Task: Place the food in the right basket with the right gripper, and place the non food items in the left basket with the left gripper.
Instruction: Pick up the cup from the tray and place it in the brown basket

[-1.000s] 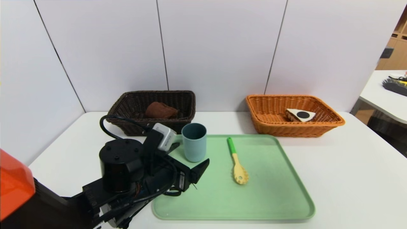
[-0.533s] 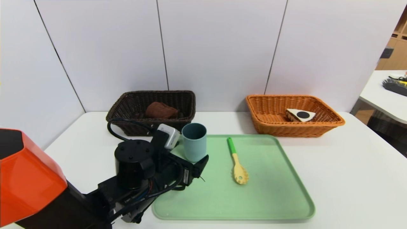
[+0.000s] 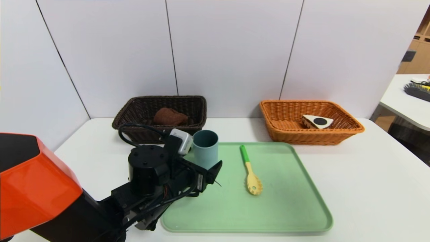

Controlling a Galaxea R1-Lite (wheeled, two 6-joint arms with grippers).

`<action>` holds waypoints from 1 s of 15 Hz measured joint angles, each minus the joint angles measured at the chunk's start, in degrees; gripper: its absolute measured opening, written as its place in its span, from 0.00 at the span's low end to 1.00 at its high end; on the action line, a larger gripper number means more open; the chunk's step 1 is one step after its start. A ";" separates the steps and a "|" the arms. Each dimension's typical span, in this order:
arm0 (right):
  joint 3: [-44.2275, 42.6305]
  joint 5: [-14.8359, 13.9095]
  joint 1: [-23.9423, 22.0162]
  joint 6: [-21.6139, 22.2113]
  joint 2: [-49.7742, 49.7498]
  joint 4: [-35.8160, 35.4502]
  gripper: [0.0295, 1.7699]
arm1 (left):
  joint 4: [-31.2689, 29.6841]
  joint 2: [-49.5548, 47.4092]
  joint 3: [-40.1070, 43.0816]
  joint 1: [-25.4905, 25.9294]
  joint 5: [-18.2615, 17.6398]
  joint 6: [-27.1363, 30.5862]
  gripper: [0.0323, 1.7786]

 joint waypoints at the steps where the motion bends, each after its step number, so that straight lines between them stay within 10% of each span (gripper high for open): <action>1: 0.39 0.07 0.05 -0.04 -0.06 0.04 0.96 | -0.01 0.20 -0.10 0.10 0.00 -0.07 0.95; 15: 2.04 1.60 0.09 -1.80 -0.94 0.37 0.96 | -0.09 4.89 -6.13 1.40 0.00 -0.43 0.95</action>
